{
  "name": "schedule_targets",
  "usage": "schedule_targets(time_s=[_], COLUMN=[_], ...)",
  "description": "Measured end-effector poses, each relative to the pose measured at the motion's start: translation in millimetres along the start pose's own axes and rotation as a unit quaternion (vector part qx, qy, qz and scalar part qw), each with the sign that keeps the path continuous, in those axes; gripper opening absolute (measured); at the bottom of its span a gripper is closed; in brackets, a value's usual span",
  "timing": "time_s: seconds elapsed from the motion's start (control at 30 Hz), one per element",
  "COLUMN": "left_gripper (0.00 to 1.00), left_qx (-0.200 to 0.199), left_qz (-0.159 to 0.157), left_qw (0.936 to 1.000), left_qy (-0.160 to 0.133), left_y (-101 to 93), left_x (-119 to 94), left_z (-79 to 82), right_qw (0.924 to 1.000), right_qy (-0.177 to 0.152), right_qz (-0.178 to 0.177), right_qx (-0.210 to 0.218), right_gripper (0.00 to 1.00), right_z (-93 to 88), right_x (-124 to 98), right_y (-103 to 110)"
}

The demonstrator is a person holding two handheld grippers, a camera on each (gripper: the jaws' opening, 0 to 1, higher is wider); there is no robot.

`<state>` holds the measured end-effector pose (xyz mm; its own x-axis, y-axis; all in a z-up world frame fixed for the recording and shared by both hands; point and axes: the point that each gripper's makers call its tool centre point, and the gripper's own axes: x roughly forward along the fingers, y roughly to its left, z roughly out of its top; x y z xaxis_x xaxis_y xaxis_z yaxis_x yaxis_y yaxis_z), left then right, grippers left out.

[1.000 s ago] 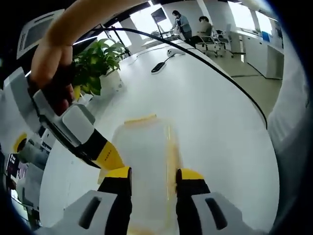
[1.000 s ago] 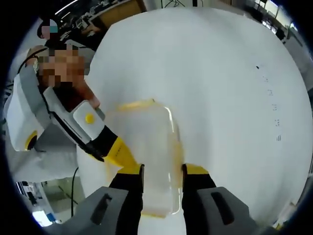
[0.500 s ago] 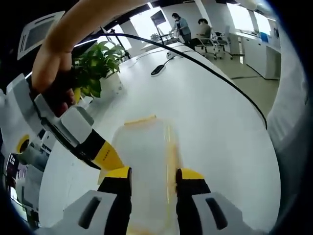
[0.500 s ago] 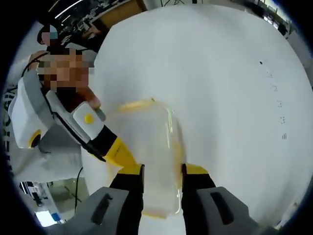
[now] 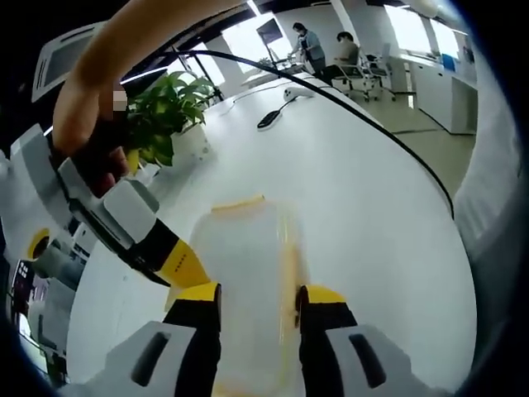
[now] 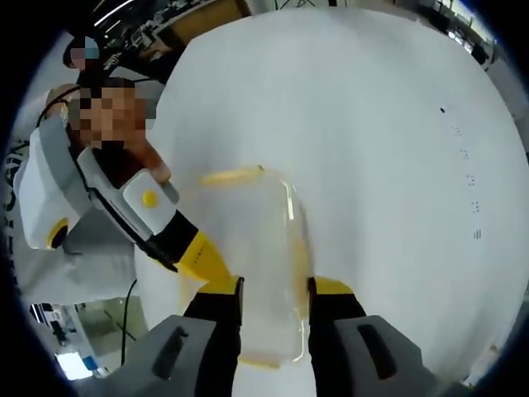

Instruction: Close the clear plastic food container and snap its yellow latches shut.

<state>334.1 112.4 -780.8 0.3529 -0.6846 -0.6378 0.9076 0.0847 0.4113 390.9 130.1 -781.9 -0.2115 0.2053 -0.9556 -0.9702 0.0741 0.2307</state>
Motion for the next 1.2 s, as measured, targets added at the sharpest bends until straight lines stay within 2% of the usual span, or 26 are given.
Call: schedule_targets(time_s=[0.13, 0.17, 0.23, 0.37, 0.43, 0.47, 0.53, 0.57, 0.6, 0.67, 0.7, 0.77, 0.83, 0.87, 0.9, 0.97, 1.03, 1.2], left_gripper=[0.31, 0.32, 0.33, 0.33, 0.34, 0.36, 0.54, 0.58, 0.59, 0.60, 0.62, 0.67, 0.76, 0.79, 0.80, 0.83, 0.86, 0.86], left_qx=[-0.002, 0.000, -0.035, -0.069, -0.088, -0.089, -0.097, -0.097, -0.099, -0.109, -0.113, -0.136, -0.172, -0.172, -0.172, -0.164, -0.163, -0.144], left_qz=[0.001, -0.002, 0.004, 0.005, 0.005, 0.003, 0.015, 0.015, 0.016, 0.027, 0.031, 0.039, 0.031, 0.045, 0.050, 0.056, 0.056, 0.047], left_qw=[1.0000, 0.9999, 0.9988, 0.9974, 0.9961, 0.9960, 0.9952, 0.9951, 0.9949, 0.9937, 0.9931, 0.9899, 0.9844, 0.9839, 0.9837, 0.9845, 0.9847, 0.9883], left_qy=[-0.004, -0.014, -0.035, -0.020, -0.007, -0.007, 0.005, 0.007, 0.006, 0.001, 0.000, -0.005, -0.022, -0.020, -0.019, -0.025, -0.026, -0.011], left_y=[0.8, -0.6, -0.9, 1.3, 2.7, 2.9, 8.1, 9.9, 11.9, 20.3, 24.2, 32.7, 35.9, 43.3, 45.5, 51.0, 52.2, 50.8], left_x=[0.1, 0.5, 1.2, -3.5, -7.0, -8.0, -11.3, -15.4, -18.7, -27.5, -30.2, -35.2, -37.8, -40.4, -41.3, -43.8, -43.3, -36.7], left_z=[0.5, 1.9, 6.6, 3.9, 0.5, 0.1, -6.9, -8.6, -8.7, -7.6, -8.3, -10.3, -9.4, -12.6, -13.4, -14.5, -16.6, -23.5], right_qw=[0.9999, 0.9999, 0.9995, 0.9992, 0.9976, 0.9967, 0.9952, 0.9935, 0.9925, 0.9855, 0.9837, 0.9810, 0.9757, 0.9744, 0.9717, 0.9634, 0.9652, 0.9662], right_qy=[0.004, 0.004, -0.003, -0.033, -0.058, -0.069, -0.086, -0.098, -0.108, -0.158, -0.166, -0.170, -0.181, -0.185, -0.194, -0.220, -0.217, -0.221], right_qz=[-0.014, -0.011, -0.016, -0.019, -0.032, -0.037, -0.045, -0.058, -0.056, -0.059, -0.066, -0.094, -0.123, -0.127, -0.135, -0.152, -0.144, -0.132], right_qx=[-0.010, -0.011, -0.026, -0.009, -0.020, -0.022, -0.014, -0.007, -0.008, 0.017, 0.016, -0.005, -0.007, -0.007, -0.005, -0.023, -0.021, -0.018], right_gripper=[0.28, 0.28, 0.27, 0.28, 0.27, 0.27, 0.28, 0.30, 0.33, 0.45, 0.48, 0.48, 0.50, 0.52, 0.55, 0.70, 0.82, 0.85], right_z=[-1.7, -2.0, -1.6, -1.3, 0.2, 0.6, -0.6, 0.0, 1.6, 11.9, 12.6, 9.2, 6.2, 2.9, 1.6, 0.4, -9.4, -22.5], right_x=[-1.2, -0.3, -2.4, -3.5, -4.3, -4.9, -6.0, -6.8, -8.9, -18.2, -22.9, -33.4, -43.4, -46.9, -49.5, -51.8, -46.9, -33.9], right_y=[0.5, 3.2, 2.6, 3.3, 4.4, 4.7, 5.1, 2.5, 4.3, 6.7, 6.2, 3.9, 0.3, 1.7, 0.9, 1.7, 8.2, 21.7])
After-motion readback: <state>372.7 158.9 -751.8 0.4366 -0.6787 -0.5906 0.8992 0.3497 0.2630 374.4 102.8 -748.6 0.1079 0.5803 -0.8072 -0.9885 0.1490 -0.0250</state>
